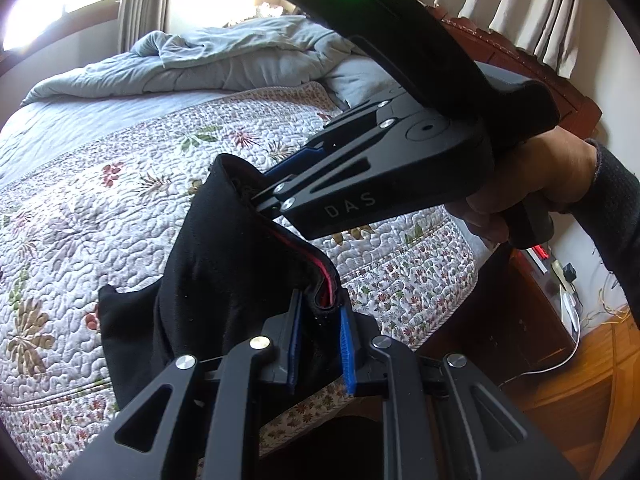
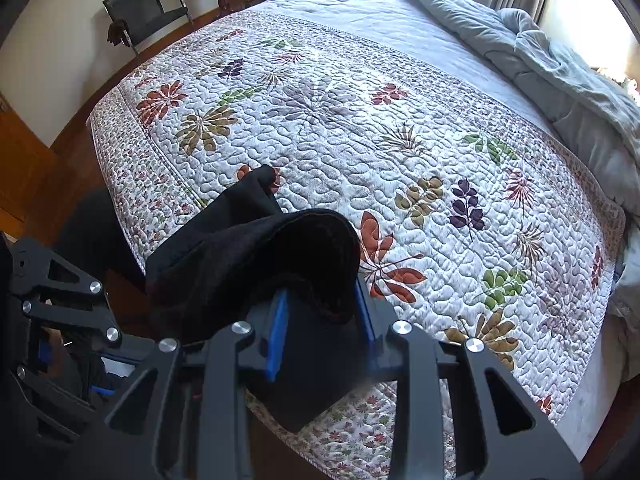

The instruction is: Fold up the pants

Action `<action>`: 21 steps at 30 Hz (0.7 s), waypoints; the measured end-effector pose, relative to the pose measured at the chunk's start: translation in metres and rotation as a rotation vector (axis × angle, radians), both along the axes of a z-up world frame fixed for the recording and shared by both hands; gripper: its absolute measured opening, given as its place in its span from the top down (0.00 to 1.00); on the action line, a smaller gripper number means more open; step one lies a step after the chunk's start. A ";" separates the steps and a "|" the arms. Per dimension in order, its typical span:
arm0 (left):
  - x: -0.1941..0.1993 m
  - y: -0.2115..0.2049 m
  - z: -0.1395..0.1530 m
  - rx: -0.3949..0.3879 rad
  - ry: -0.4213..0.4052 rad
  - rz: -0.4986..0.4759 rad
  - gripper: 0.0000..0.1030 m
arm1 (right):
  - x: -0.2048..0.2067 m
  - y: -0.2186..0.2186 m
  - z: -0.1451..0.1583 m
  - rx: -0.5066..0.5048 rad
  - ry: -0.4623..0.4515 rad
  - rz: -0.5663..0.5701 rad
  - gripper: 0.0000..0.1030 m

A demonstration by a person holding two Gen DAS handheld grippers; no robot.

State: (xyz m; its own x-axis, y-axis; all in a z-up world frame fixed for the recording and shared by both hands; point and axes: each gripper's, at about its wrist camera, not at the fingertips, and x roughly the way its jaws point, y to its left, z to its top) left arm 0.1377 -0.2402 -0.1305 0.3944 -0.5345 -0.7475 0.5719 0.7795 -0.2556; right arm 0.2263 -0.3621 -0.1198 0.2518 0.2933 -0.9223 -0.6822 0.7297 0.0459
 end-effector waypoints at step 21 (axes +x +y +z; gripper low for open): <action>0.022 -0.048 -0.061 0.031 0.102 -0.062 0.84 | 0.014 -0.054 -0.071 0.063 0.067 -0.047 0.71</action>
State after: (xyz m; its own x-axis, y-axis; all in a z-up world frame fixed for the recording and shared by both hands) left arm 0.1596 -0.2884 -0.1915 0.2823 -0.5312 -0.7988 0.5919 0.7517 -0.2908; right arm 0.2402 -0.4156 -0.1908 0.2050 0.3406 -0.9176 -0.6414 0.7549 0.1369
